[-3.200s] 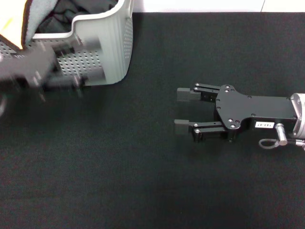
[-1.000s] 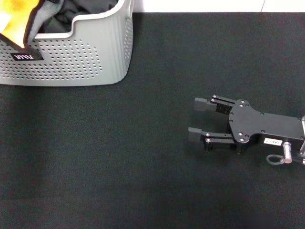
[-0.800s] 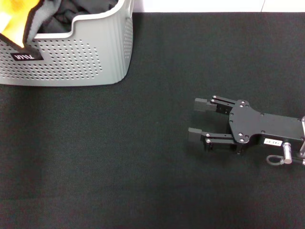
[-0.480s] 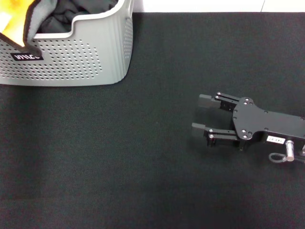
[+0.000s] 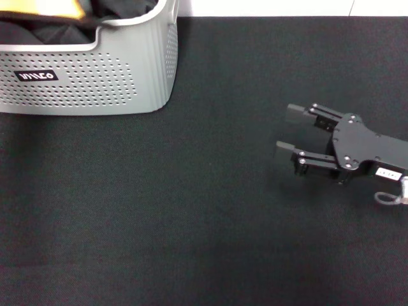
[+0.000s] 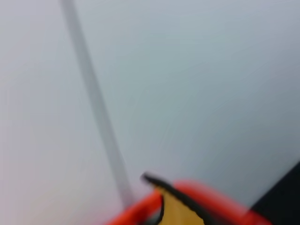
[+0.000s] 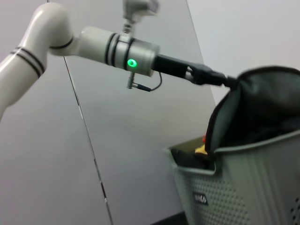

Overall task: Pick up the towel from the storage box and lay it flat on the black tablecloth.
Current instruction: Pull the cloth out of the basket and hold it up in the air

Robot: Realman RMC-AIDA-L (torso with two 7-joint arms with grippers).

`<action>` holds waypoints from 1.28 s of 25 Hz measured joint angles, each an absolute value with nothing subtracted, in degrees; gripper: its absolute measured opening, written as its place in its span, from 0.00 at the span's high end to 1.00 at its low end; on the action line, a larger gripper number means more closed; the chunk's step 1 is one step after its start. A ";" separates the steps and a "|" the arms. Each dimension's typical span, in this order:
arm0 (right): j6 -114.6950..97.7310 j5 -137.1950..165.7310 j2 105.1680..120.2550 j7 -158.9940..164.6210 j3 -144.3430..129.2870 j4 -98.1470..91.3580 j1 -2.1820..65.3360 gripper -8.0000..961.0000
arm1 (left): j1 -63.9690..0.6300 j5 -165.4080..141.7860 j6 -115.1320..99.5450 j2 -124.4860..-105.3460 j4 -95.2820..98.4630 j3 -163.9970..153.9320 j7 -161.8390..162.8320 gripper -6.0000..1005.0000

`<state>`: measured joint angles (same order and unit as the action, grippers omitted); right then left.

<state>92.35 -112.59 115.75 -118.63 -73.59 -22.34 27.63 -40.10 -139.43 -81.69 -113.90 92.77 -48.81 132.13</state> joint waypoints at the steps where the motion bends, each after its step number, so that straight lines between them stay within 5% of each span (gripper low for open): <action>1: 92.92 -112.58 115.68 -118.96 -73.24 -22.40 27.58 0.14 | -39.12 -135.79 -82.68 -113.85 95.30 -48.77 131.63 0.97; 12: 100.75 -112.48 113.10 -119.99 -68.03 -31.09 24.66 0.14 | -33.90 -105.34 -96.46 -112.28 108.57 -44.81 128.51 0.98; 23: 102.60 -120.48 112.42 -111.67 -64.91 -49.38 15.25 0.14 | -33.89 -86.49 -105.20 -109.87 109.17 -39.44 132.06 0.98; 27: 102.70 -121.06 111.97 -106.67 -65.43 -48.06 17.34 0.14 | -32.54 -88.88 -108.69 -110.82 108.64 -43.16 128.48 0.98; 32: 102.77 -120.71 111.65 -104.46 -66.84 -41.83 21.13 0.14 | -27.58 -97.17 -109.11 -114.95 105.95 -50.92 117.95 0.98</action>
